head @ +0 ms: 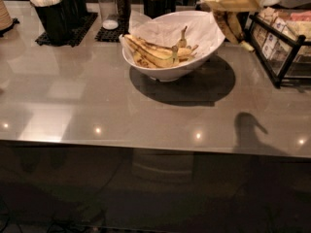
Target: Pick banana from white bowl
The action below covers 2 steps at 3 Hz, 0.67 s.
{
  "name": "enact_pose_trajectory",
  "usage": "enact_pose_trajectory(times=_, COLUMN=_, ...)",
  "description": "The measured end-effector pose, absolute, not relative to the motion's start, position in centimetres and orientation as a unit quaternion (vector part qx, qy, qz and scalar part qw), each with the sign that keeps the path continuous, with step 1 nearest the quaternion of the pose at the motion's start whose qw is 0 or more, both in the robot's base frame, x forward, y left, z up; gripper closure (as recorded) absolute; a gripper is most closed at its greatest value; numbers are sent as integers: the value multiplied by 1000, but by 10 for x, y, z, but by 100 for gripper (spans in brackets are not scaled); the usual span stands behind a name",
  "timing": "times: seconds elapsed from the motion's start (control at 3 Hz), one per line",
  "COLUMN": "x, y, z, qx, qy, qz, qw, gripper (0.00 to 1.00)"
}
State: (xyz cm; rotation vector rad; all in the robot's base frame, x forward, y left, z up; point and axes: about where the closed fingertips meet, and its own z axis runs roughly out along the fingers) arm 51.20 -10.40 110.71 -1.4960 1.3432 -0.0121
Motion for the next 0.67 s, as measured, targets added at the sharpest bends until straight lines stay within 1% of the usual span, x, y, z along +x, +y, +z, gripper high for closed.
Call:
enact_pose_trajectory(times=0.33, x=519, y=-118, z=1095, qx=-621, qy=601, qz=12, qw=503, gripper=100)
enact_pose_trajectory(times=0.67, x=519, y=-118, z=1095, qx=-621, qy=601, qz=12, qw=503, gripper=100)
